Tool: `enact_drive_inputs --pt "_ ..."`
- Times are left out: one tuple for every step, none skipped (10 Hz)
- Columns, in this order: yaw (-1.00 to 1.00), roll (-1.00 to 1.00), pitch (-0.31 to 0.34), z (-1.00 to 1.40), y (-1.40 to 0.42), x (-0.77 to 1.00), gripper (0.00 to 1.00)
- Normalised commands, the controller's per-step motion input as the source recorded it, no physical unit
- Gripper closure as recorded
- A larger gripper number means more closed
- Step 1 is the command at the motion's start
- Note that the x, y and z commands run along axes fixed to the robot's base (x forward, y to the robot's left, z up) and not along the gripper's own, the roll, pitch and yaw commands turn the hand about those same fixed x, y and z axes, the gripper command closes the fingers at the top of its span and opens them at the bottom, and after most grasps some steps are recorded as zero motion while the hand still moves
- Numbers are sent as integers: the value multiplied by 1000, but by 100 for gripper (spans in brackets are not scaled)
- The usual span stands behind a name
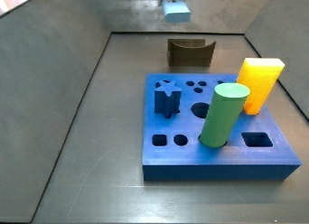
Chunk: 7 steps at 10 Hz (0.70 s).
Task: Pick up the square-circle object. Move up. Rotate the square-circle object. Place the square-circle object on the fixture. Regrasp the square-circle object. Move to above the board. Insert the square-circle object.
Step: Place the square-circle object on the fixture.
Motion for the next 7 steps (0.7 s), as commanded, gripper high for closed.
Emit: enact_drive_inputs --pt "-8 -1000 122 340 399 900 100" --pt "-15 -1000 128 328 389 810 100" --pt "-37 -1000 138 162 249 691 100" --pt "-40 -1000 141 84 174 648 100" --pt "-50 -1000 159 38 105 577 100" --pt "-60 -1000 178 35 83 515 100" --pt "-75 -1000 189 13 67 453 100"
